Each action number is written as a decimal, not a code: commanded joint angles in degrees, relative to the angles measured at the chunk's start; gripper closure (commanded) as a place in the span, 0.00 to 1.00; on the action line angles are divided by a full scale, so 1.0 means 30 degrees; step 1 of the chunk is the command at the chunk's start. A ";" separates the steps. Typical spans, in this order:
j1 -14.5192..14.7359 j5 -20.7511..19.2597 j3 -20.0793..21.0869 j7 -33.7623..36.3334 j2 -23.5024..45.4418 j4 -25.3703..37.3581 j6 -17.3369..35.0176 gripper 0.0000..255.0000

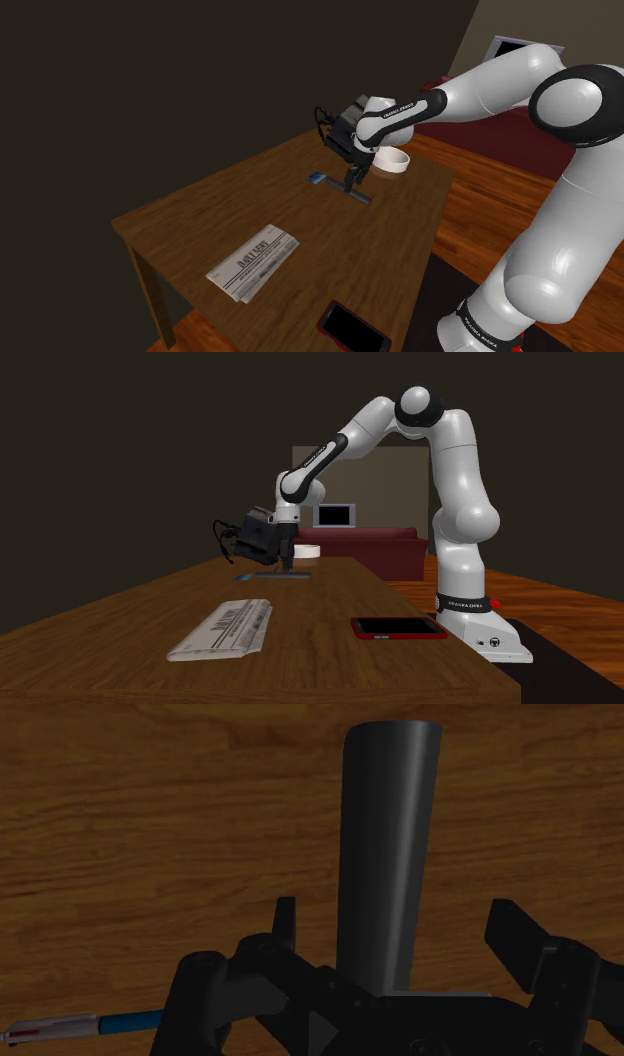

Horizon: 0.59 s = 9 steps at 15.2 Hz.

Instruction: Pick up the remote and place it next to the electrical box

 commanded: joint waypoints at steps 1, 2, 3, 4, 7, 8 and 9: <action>-0.0007 -0.0159 -0.0040 0.0107 -0.0368 0.0255 -0.0609 0.00; -0.0016 -0.0305 -0.0075 0.0206 -0.0717 0.0532 -0.1222 0.00; -0.0026 -0.0438 -0.0105 0.0295 -0.1041 0.0836 -0.1838 0.00; -0.0037 -0.0534 -0.0124 0.0359 -0.1279 0.1093 -0.2326 0.00; -0.0040 -0.0534 -0.0120 0.0360 -0.1280 0.1092 -0.2325 0.00; -0.0040 -0.0534 -0.0120 0.0360 -0.1280 0.1093 -0.2326 0.00; -0.0040 -0.0534 -0.0120 0.0360 -0.1279 0.1093 -0.2326 0.00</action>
